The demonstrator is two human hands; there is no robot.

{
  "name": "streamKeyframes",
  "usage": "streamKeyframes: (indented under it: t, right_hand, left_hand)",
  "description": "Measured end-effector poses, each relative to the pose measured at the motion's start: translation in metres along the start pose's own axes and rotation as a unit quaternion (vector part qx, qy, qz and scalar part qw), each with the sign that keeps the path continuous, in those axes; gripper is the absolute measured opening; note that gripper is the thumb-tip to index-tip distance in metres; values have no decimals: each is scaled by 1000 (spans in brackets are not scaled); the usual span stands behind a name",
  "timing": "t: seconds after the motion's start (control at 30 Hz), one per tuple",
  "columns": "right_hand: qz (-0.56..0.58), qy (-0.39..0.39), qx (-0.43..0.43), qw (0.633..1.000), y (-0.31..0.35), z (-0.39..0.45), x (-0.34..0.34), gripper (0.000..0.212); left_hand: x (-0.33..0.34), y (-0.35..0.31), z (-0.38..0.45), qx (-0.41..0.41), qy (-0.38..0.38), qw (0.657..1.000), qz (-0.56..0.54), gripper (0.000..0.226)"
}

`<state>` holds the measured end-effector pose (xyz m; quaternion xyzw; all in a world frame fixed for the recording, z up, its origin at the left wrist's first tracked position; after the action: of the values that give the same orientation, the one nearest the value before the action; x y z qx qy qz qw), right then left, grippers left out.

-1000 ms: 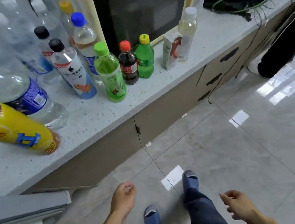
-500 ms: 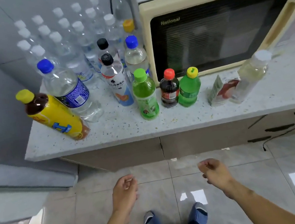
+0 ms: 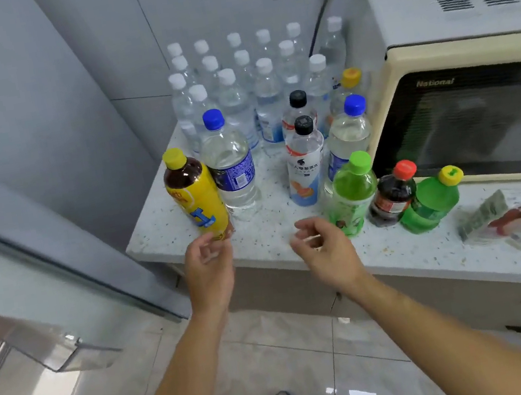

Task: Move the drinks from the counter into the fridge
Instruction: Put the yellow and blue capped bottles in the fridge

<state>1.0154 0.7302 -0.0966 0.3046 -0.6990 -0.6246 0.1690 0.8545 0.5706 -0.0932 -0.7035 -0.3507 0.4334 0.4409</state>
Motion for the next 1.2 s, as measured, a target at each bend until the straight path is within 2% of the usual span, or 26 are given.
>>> streamKeyframes:
  t: [0.13, 0.23, 0.4, 0.5, 0.6, 0.7, 0.87, 1.03, 1.2]
  right_hand:
    - [3, -5, -82, 997, 60, 42, 33, 54]
    - [12, -8, -119, 993, 93, 74, 49, 78]
    - [22, 69, -101, 992, 109, 117, 73, 100]
    - [31, 106, -88, 990, 98, 129, 83, 97]
    - [42, 111, -92, 989, 94, 134, 85, 88]
    - [46, 94, -108, 989, 92, 131, 81, 85]
    - [46, 24, -155, 987, 79, 99, 64, 85]
    - [82, -19, -163, 983, 66, 61, 46, 83]
    - [112, -34, -145, 983, 55, 26, 31, 77]
  left_hand:
    - [-15, -37, 22, 57, -54, 997, 4, 47]
    - [-20, -51, 43, 71, -68, 995, 13, 69]
    - [-8, -51, 75, 63, 7, 998, -13, 94]
    - [1, -46, 84, 76, 33, 997, -9, 94]
    - [5, -40, 88, 73, 39, 996, -17, 84]
    - [5, -35, 85, 67, 8, 998, -18, 69]
    - [0, -28, 72, 62, -14, 997, -51, 62]
    - [-4, -14, 46, 54, 43, 994, -85, 57]
    - [-9, 3, 18, -2, 105, 980, -172, 59]
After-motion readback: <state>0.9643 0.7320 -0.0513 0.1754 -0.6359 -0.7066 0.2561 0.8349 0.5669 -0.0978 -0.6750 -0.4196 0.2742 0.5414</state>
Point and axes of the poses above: each hand's wrist, its own z-axis towards the middle knuckle, its own x-axis out of the palm, y = z × x, the point moved 6 cm from there along z, towards the middle knuckle, and after that the axes turned 7 degrees about z, right-handed, at the moved point
